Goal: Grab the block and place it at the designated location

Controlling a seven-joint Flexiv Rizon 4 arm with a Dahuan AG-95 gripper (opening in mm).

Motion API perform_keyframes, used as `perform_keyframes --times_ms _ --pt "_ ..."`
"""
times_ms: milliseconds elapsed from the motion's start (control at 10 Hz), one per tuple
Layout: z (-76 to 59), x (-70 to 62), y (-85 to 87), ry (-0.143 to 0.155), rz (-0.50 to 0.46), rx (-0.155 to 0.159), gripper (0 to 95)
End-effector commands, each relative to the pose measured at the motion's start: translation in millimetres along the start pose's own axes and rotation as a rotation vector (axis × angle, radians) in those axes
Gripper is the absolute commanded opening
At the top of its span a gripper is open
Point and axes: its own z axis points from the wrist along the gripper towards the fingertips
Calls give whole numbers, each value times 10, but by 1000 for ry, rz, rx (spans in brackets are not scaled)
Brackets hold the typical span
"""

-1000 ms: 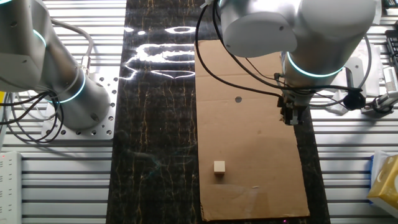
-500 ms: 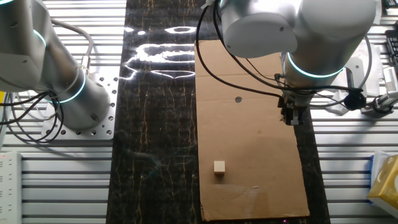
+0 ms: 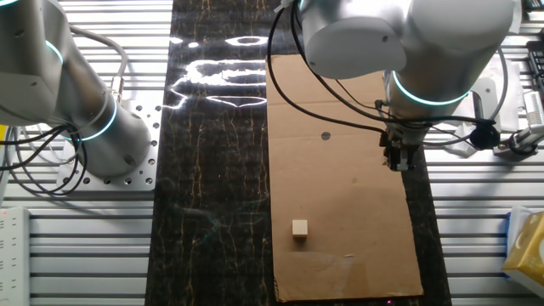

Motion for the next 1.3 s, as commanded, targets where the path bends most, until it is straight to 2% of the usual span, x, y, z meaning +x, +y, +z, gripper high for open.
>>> perform_keyframes --times_ms 100,1300 --pt "1 -1 0 -3 -5 -1 0" --pt "1 -4 9 12 -15 -1 0"
